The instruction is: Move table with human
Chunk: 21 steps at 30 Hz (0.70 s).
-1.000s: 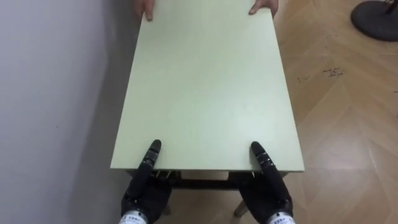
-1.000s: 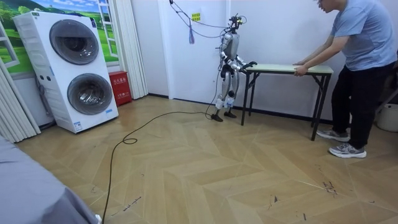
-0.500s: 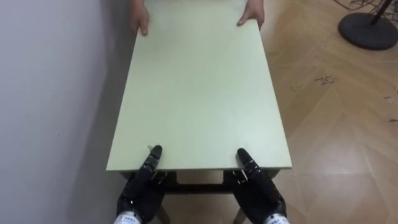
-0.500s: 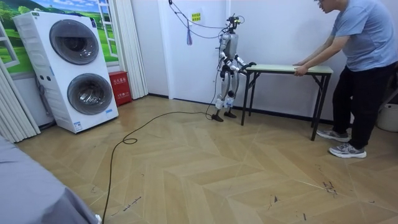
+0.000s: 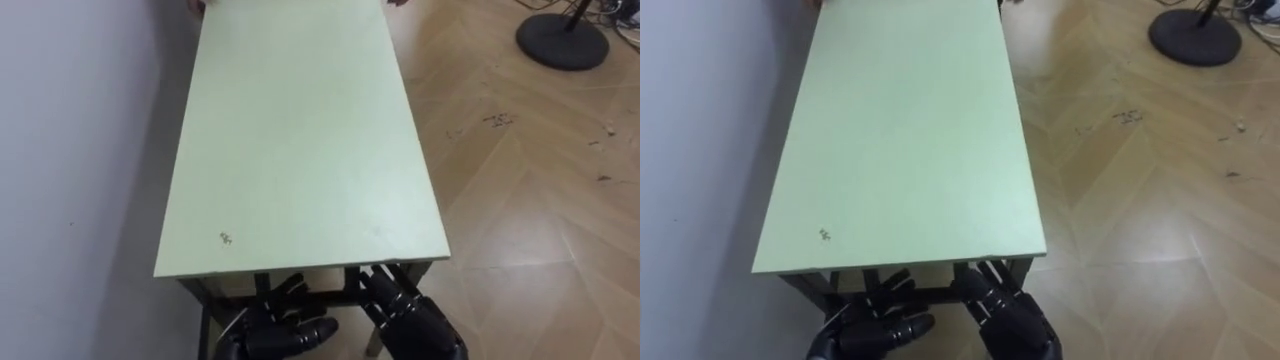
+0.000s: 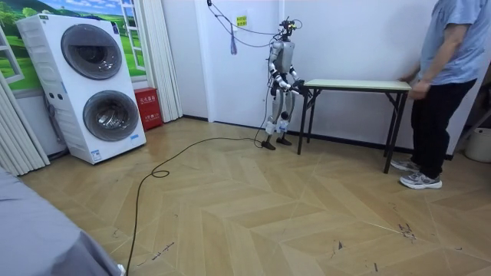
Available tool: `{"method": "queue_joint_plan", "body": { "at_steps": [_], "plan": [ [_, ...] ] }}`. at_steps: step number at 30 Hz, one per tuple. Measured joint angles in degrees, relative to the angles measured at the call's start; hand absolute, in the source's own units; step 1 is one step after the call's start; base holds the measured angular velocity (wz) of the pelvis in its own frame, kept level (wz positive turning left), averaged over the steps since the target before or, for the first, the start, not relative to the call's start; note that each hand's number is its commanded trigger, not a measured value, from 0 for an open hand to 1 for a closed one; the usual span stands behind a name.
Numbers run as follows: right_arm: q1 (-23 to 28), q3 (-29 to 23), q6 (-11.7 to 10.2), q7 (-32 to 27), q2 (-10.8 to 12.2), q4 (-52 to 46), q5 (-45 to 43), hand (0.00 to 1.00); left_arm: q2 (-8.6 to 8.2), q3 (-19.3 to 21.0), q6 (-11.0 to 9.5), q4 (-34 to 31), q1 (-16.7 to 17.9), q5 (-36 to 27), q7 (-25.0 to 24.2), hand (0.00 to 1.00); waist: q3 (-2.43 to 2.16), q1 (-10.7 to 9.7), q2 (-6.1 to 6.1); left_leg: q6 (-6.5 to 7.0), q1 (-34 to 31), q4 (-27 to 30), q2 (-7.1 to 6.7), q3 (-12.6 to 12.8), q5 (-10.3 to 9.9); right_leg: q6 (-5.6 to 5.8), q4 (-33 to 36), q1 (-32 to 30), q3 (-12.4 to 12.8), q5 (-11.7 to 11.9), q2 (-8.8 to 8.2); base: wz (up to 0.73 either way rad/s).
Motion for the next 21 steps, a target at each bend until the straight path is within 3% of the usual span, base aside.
{"method": "queue_joint_plan", "body": {
  "at_steps": [6,11,16,18,21],
  "plan": [
    [0.1,0.5,0.2,4.1,-2.5,0.1,-4.6,0.0,0.91,-0.3,0.8,-0.4,-1.1,2.5,-4.2,0.0,-0.03,-0.6,0.03,-0.01,0.0,-0.1,0.07,0.2,0.0,0.0,0.0,-0.1,0.0,0.0,0.01,0.0],
    [-0.5,1.5,0.2,6.3,-3.5,2.5,-12.7,0.0,1.49,-1.2,0.8,-0.5,-1.7,9.3,-4.9,0.0,-0.22,-0.8,-0.34,-0.03,0.0,-0.1,0.13,0.2,0.0,-0.01,0.0,-0.1,-0.2,0.0,0.04,0.0],
    [-1.3,1.0,0.1,5.1,-3.8,7.6,-24.7,0.0,3.4,-1.0,0.3,0.5,-1.8,15.1,-3.1,0.0,-0.5,-0.6,-0.91,-0.03,0.0,-0.2,0.14,0.3,0.0,-0.01,0.0,-0.2,-0.1,0.0,0.08,0.0],
    [-1.5,0.2,0.0,3.8,-3.4,10.7,-28.4,0.0,3.34,-0.4,-0.2,2.8,-1.7,17.4,-1.7,0.0,-0.7,-0.5,-1.29,-0.03,0.3,-0.5,0.11,0.3,0.0,-0.01,0.0,0.0,-0.1,0.0,0.07,-0.03],
    [-1.8,-0.1,0.0,1.1,-3.2,14.7,-34.1,0.0,3.26,0.3,-0.9,8.0,-1.5,20.8,1.3,0.0,-0.52,-0.1,-1.73,-0.03,1.1,-0.9,0.15,0.7,0.0,-0.01,0.0,0.3,-0.1,0.0,0.03,-0.08]
  ]
}}
